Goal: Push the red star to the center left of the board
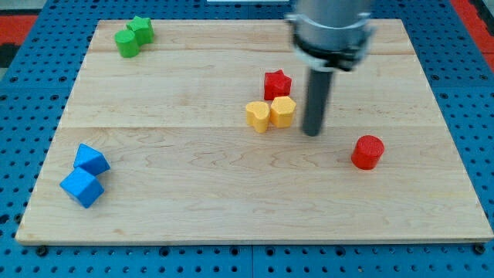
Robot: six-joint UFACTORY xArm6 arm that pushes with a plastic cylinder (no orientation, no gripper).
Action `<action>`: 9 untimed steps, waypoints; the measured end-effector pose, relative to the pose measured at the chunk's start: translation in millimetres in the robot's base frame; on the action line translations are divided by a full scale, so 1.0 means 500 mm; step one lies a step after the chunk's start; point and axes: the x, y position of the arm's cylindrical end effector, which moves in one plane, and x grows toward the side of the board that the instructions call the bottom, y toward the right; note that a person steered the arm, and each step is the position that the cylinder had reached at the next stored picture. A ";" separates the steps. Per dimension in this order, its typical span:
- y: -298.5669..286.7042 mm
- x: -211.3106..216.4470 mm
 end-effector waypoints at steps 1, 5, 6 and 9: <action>0.021 -0.067; -0.074 -0.147; -0.248 -0.198; -0.326 -0.285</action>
